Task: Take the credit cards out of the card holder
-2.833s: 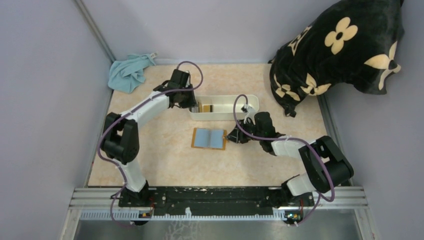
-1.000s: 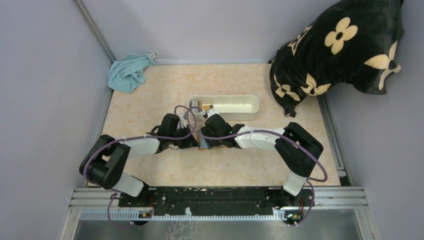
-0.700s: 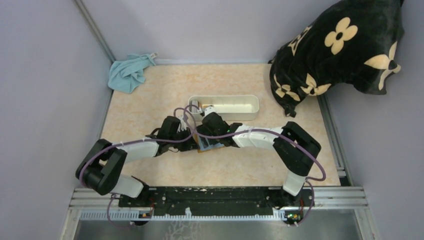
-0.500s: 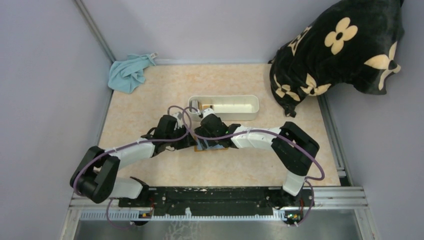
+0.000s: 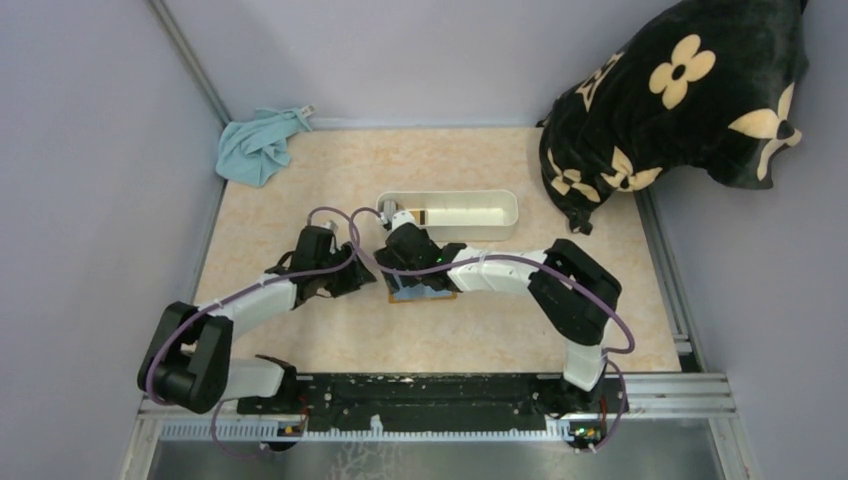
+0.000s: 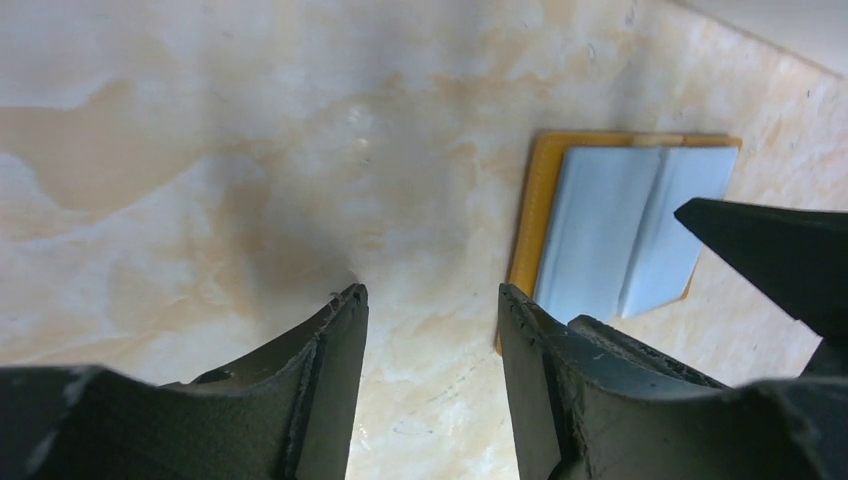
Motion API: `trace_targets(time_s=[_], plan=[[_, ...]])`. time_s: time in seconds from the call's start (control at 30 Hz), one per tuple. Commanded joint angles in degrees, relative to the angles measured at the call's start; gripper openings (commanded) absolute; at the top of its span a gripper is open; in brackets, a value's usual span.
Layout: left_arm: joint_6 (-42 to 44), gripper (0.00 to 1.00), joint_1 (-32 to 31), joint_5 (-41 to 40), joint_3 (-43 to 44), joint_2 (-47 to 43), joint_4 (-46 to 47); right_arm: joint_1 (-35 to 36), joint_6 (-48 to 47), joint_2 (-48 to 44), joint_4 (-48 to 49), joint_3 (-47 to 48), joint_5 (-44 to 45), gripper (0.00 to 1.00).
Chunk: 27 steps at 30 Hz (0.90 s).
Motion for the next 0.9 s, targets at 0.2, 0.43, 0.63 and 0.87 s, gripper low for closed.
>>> trace_targets(time_s=[0.2, 0.43, 0.63, 0.87], plan=[[0.47, 0.65, 6.29, 0.66, -0.5, -1.36, -2.94, 1.55, 3.2, 5.48, -2.95, 7.12, 6.08, 0.9], [0.99, 0.66, 8.17, 2.39, -1.27, -1.47, -2.3, 2.07, 4.73, 7.2, -4.0, 7.29, 7.99, 0.84], [1.17, 0.65, 8.33, 3.59, -1.43, -1.28, -1.42, 2.07, 6.71, 6.88, -5.82, 6.1, 9.22, 0.67], [1.17, 0.66, 8.4, 4.62, -1.52, -1.38, -0.78, 2.07, 8.33, 6.43, -6.64, 5.35, 9.26, 0.52]])
